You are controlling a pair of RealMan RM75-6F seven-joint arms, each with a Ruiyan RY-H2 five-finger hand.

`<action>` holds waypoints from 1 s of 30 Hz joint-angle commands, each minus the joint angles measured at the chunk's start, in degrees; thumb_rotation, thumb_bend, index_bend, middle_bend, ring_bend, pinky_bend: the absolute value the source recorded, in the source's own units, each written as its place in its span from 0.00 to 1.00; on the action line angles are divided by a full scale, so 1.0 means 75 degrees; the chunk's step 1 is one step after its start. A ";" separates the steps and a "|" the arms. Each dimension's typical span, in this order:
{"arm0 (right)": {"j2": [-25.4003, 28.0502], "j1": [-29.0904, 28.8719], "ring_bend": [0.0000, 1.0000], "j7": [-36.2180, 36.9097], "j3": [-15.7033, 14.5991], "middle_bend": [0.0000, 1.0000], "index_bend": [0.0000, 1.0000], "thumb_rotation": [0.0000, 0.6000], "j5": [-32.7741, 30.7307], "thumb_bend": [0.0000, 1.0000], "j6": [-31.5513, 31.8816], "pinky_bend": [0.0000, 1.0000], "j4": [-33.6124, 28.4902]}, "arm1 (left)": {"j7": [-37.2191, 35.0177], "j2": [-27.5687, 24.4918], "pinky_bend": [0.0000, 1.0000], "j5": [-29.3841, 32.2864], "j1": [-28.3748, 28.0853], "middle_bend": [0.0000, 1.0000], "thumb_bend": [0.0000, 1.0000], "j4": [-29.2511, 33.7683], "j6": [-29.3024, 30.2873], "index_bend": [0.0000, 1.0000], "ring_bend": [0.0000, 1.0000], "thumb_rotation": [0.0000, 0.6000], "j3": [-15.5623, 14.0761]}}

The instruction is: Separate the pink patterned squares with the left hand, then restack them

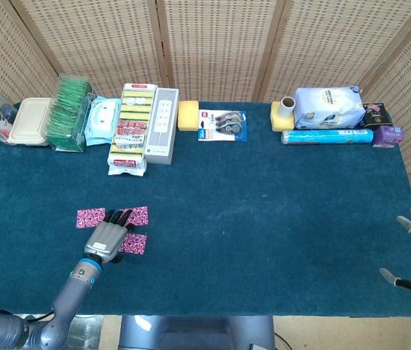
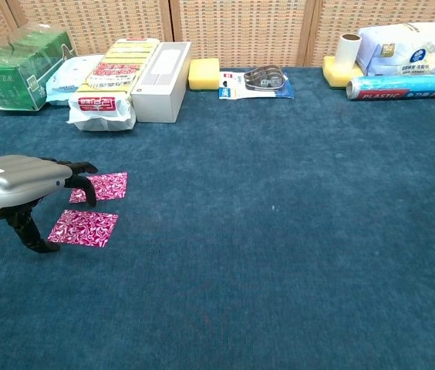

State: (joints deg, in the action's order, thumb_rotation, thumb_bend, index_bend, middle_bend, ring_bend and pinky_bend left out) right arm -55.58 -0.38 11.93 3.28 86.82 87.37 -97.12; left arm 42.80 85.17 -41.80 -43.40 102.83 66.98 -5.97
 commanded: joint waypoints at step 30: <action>0.0012 -0.0007 0.01 0.0141 0.0009 0.02 0.13 1.00 -0.0017 0.00 -0.0010 0.01 0.0047 | 0.0366 0.0316 0.02 -0.0373 0.0360 0.00 0.26 -0.0292 0.0095 0.31 0.00 1.00 0.0209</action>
State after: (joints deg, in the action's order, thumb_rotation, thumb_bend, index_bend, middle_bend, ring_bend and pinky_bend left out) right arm -55.50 -0.43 12.98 3.34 86.69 87.29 -96.76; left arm 45.51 87.50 -44.54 -40.74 100.68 67.67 -4.41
